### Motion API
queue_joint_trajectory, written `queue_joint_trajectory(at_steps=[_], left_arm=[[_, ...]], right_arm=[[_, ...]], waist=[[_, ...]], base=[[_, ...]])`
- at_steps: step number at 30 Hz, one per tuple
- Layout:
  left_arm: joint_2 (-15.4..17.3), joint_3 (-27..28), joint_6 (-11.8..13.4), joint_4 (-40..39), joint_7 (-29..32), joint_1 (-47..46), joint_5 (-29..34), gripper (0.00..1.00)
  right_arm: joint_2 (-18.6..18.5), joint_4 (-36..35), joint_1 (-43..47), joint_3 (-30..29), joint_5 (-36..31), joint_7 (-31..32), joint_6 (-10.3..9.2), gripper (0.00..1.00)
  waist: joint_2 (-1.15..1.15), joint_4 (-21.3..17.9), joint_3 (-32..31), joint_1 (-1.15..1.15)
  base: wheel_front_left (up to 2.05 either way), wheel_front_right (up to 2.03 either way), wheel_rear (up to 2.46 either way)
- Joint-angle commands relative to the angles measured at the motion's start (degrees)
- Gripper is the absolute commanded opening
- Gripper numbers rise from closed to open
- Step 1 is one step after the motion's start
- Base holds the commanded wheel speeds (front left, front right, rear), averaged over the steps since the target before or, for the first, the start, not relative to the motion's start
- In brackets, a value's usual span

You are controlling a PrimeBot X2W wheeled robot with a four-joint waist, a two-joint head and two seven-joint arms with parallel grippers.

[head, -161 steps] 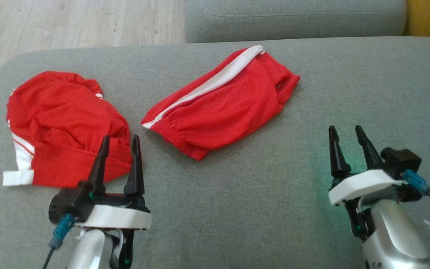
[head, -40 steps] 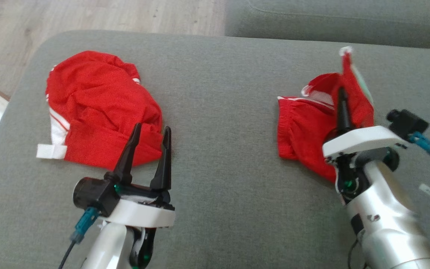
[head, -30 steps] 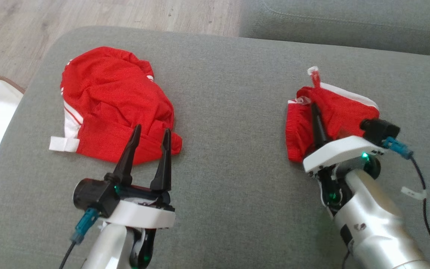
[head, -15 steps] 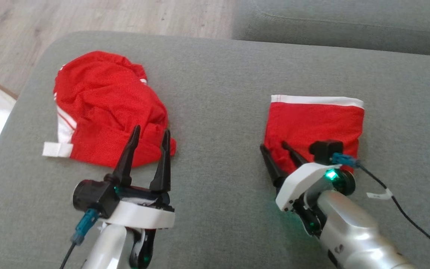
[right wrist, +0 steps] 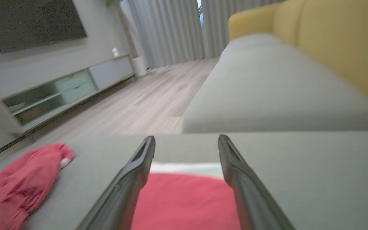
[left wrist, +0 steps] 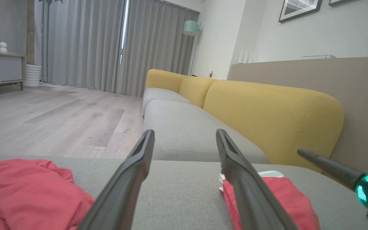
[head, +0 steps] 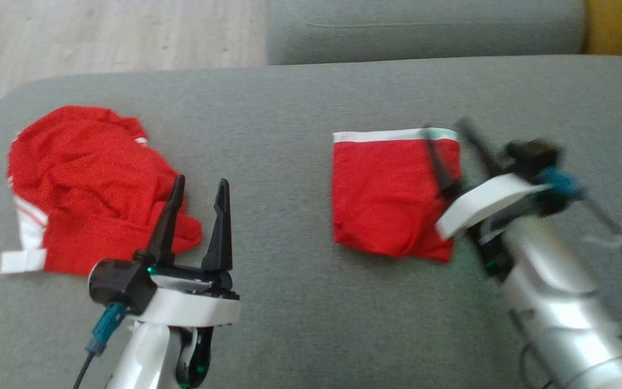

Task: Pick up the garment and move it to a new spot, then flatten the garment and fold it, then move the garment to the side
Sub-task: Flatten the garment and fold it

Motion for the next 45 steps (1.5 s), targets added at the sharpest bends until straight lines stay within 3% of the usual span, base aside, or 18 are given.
queue_joint_trajectory(at_steps=[1,3,4,7,10,15,22,23,24,25,31,38,45], left_arm=[[0.4,2.4,-0.2,-2.3,-0.3,-2.0,0.4,1.0],[0.4,2.6,-0.3,-2.6,-0.3,-2.2,0.4,1.0],[0.4,2.6,-0.3,-2.6,-0.3,-2.2,0.4,1.0],[0.4,2.8,-0.5,-2.9,-0.3,-2.3,0.5,1.0],[0.4,3.2,-0.7,-3.2,-0.3,-1.9,0.6,1.0],[0.4,3.7,-1.0,-4.1,-0.3,-0.8,1.0,1.0],[0.4,2.9,-1.3,-4.8,-0.3,-1.3,1.1,1.0],[0.4,2.6,-1.4,-4.9,-0.3,-1.6,1.1,1.0],[0.4,2.3,-1.4,-5.0,-0.3,-1.9,1.0,1.0],[0.4,2.0,-1.5,-5.0,-0.3,-2.2,0.9,1.0],[0.4,0.3,-1.6,-5.3,-0.3,-4.1,0.4,1.0],[0.4,-1.0,-1.7,-4.9,-0.3,-6.0,-0.5,1.0],[0.4,-1.6,-1.6,-4.6,-0.3,-6.7,-1.0,1.0]], right_arm=[[-0.2,-4.7,1.5,-3.3,-4.3,-0.7,-0.03,1.0],[0.1,-10.4,5.3,-9.7,-10.9,-0.7,-0.03,1.0],[0.1,-10.4,5.3,-9.7,-10.9,-0.7,-0.03,1.0],[2.1,-18.2,11.7,-18.2,-18.3,-0.8,-0.03,1.0],[3.7,-24.0,17.2,-22.9,-22.3,-0.8,-0.03,1.0],[4.1,-28.6,22.2,-24.2,-21.8,-0.8,-0.03,1.0],[4.2,-30.4,22.2,-23.5,-21.1,-0.8,-0.03,1.0],[4.2,-30.3,21.9,-23.3,-21.0,-0.8,-0.03,0.7],[4.2,-30.1,21.4,-23.0,-21.3,-0.8,-0.03,0.13],[4.2,-29.9,20.9,-22.7,-21.6,-0.8,-0.03,0.0],[4.2,-25.6,16.2,-20.7,-23.6,-0.8,-0.03,0.0],[4.2,-14.0,9.8,-17.7,-26.4,1.0,-0.03,0.0],[4.2,0.2,4.4,-24.8,-31.8,2.0,-0.03,0.0]], waist=[[0.0,-1.9,0.3,0.0],[0.0,-2.9,0.4,0.0],[0.0,-2.9,0.4,0.0],[0.0,-4.0,0.5,0.0],[0.0,-4.8,0.7,0.0],[0.0,-5.5,1.1,0.0],[0.0,-4.4,2.9,0.0],[0.0,-3.9,3.3,0.0],[0.0,-3.4,3.9,0.0],[0.0,-2.9,4.5,0.0],[0.0,1.1,8.5,0.0],[0.0,5.6,11.6,0.0],[0.0,7.5,11.8,0.0]], base=[[0.0,0.0,0.0],[0.0,0.0,0.0],[0.0,0.0,0.0],[0.0,0.0,0.0],[0.0,0.0,0.0],[0.0,0.0,0.0],[0.0,0.0,0.0],[0.0,0.0,0.0],[0.0,0.0,0.0],[0.0,0.0,0.0],[0.0,0.0,0.0],[0.0,0.0,0.0],[0.0,0.0,0.0]])
